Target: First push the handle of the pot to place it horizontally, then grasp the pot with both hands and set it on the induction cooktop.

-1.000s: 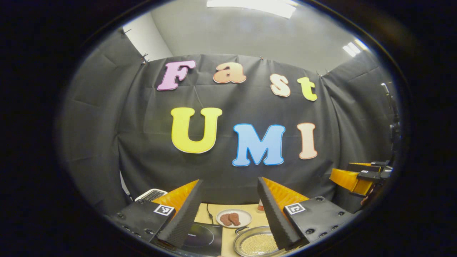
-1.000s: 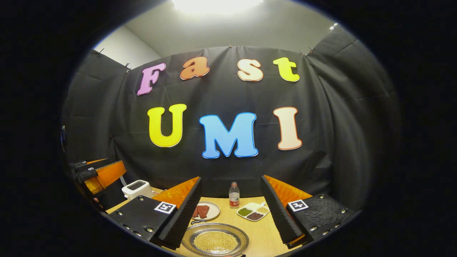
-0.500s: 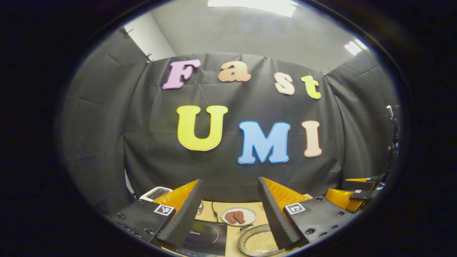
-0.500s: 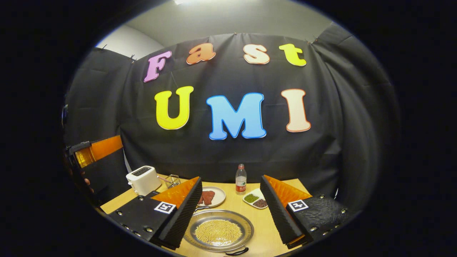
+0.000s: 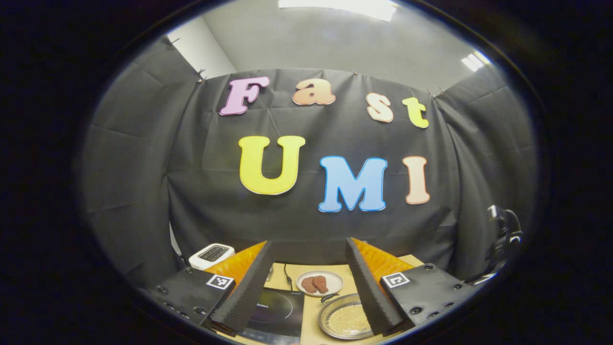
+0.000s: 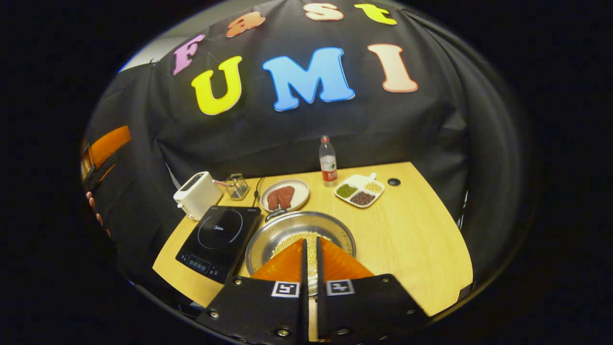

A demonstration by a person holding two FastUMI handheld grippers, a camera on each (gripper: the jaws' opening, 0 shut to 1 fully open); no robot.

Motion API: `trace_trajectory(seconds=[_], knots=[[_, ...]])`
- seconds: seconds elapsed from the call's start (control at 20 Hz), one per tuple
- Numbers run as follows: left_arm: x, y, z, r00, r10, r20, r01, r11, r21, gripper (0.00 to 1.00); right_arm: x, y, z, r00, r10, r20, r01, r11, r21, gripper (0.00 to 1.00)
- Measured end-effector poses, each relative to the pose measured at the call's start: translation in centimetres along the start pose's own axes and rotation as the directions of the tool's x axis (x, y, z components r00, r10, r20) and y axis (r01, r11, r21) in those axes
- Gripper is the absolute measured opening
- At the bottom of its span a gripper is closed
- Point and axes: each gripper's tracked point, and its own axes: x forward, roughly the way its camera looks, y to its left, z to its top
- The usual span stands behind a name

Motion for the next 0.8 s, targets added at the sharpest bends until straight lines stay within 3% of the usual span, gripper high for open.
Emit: trace_trajectory(seconds=[0.05, 0.1, 0.3, 0.8], knots=[[-0.2, 0.0, -0.1, 1.000, 0.003, -0.004, -0.003, 1.000, 0.005, 0.99, 0.3, -0.7, -1.4, 0.999, -0.009, -0.051, 0.010, 1.000, 0.018, 0.10], [-0.3, 0.0, -0.2, 1.000, 0.007, -0.007, -0.007, 1.000, 0.011, 0.97, 0.7, -1.2, -2.7, 0.996, -0.012, -0.094, 0.016, 0.999, 0.046, 0.01], [-1.3, 0.3, -0.4, 1.000, 0.025, -0.018, -0.025, 0.999, 0.024, 0.95, 1.0, -2.3, -7.0, 0.975, -0.009, -0.220, 0.026, 0.997, 0.074, 0.04], [-3.4, 0.3, -1.6, 0.996, 0.072, -0.054, -0.069, 0.997, 0.044, 0.96, 2.9, 0.5, -14.8, 0.883, 0.091, -0.460, -0.078, 0.996, 0.048, 0.04]])
